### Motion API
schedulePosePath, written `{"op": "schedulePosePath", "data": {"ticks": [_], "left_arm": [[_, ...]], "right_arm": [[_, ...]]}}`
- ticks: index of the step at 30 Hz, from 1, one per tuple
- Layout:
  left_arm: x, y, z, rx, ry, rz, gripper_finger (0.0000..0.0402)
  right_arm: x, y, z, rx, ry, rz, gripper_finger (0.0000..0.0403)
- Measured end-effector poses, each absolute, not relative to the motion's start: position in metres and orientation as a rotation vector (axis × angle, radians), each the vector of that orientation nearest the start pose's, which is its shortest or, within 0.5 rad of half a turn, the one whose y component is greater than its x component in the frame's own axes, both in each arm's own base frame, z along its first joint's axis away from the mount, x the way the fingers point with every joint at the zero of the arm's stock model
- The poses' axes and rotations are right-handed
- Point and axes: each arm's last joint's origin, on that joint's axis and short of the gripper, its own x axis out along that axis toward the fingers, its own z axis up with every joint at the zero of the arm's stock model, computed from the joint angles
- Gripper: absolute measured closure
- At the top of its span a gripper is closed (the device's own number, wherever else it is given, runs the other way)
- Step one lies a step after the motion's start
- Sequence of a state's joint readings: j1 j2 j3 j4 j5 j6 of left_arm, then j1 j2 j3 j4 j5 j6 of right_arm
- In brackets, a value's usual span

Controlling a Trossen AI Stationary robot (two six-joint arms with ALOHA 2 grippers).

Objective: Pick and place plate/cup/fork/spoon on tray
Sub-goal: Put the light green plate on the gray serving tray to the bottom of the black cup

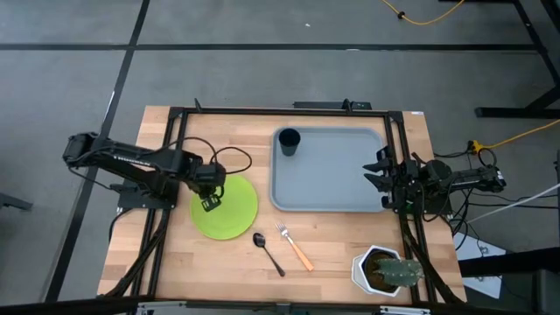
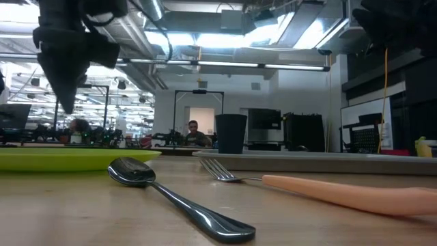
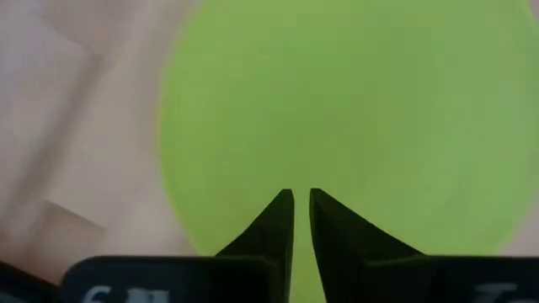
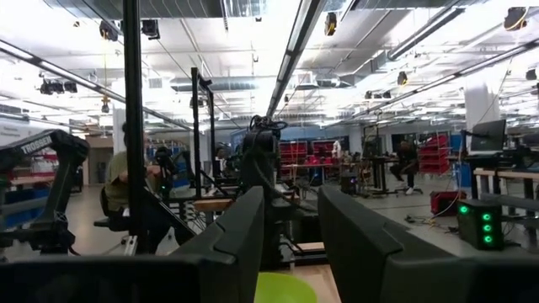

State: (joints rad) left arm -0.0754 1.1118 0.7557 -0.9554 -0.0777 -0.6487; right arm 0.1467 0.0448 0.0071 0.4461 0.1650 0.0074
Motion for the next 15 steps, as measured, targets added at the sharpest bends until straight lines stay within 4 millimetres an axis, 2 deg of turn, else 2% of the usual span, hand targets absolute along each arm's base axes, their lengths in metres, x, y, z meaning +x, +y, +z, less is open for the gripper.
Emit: {"op": "schedulePosePath", "data": {"ticks": [8,15], "left_arm": [[0.178,-0.008,0.222,-0.442,1.246,0.464,0.0278],[0.173,0.029,0.221,-0.528,1.288,0.446,0.0261]], "right_arm": [[0.091,0.009,0.204,0.137,-0.404,-0.003,0.0282],[0.091,0.009,0.204,0.136,-0.403,-0.004,0.0282]]}}
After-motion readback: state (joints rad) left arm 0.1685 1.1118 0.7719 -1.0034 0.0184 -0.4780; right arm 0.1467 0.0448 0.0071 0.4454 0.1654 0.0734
